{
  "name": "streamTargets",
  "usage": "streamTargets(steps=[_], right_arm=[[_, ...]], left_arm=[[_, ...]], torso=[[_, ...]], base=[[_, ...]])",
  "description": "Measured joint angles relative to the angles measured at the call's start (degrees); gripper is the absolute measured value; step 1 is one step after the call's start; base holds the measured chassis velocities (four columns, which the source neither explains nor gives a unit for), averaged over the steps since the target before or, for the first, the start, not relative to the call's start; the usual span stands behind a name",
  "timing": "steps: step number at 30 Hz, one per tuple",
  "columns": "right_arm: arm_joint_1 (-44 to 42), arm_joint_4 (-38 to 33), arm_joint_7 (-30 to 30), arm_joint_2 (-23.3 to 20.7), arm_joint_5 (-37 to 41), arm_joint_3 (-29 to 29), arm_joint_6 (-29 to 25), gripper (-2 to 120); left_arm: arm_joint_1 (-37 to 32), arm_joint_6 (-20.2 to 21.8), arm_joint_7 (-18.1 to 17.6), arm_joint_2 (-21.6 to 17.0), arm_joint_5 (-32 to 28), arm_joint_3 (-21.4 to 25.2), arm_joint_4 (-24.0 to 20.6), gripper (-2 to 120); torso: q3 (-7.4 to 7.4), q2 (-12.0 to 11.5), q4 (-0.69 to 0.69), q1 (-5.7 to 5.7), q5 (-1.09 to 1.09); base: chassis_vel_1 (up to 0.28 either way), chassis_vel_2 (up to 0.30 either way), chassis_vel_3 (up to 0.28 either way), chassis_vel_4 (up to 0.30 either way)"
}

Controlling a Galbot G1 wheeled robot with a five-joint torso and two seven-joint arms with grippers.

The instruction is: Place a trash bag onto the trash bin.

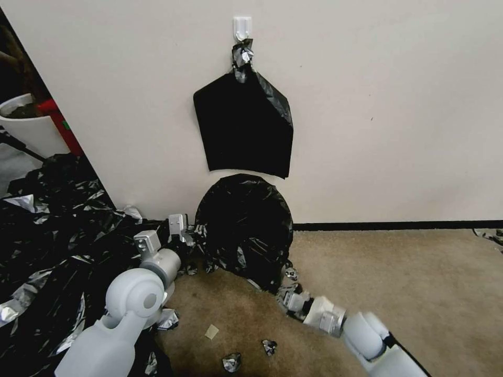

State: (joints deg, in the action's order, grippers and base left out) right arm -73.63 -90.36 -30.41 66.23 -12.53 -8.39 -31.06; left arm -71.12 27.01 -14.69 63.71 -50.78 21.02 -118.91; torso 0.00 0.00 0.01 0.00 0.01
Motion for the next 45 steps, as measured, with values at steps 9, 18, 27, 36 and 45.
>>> streamTargets(steps=[9,18,27,36,45], right_arm=[[-1.24,-0.93,-20.95,-3.36,5.58,-7.25,-6.04,45],[-1.14,-8.5,-29.55,-5.56,33.34,-8.3,1.48,74],[1.31,-20.21,14.27,-1.83,45.33,9.98,10.46,43],[6.75,-21.08,51.0,7.09,48.84,21.93,24.26,13],[12.12,-14.65,66.81,12.09,47.5,22.87,29.99,0]], left_arm=[[0.88,-1.14,-0.39,-0.14,0.15,-0.06,1.4,3],[0.31,-2.62,-0.29,0.77,2.46,-0.9,2.83,3],[-5.09,-12.84,2.45,5.14,12.2,-3.79,3.96,3],[-9.87,-18.47,5.65,6.81,18.76,-3.9,3.59,3],[-11.37,-19.79,7.32,6.91,22.53,-3.52,3.46,3]], torso=[[0.0,0.0,-0.01,0.0,-0.01],[0.0,0.0,-0.02,0.0,-0.01],[0.0,0.0,-0.01,0.0,-0.02],[0.0,0.0,0.0,0.0,-0.02],[0.0,0.0,-0.01,0.0,-0.02]], base=[[0.0,0.0,0.0,0.0],[0.0,0.0,0.0,0.0],[0.0,0.0,0.0,0.0],[0.0,0.0,0.0,0.0],[0.0,0.0,0.0,0.0]])
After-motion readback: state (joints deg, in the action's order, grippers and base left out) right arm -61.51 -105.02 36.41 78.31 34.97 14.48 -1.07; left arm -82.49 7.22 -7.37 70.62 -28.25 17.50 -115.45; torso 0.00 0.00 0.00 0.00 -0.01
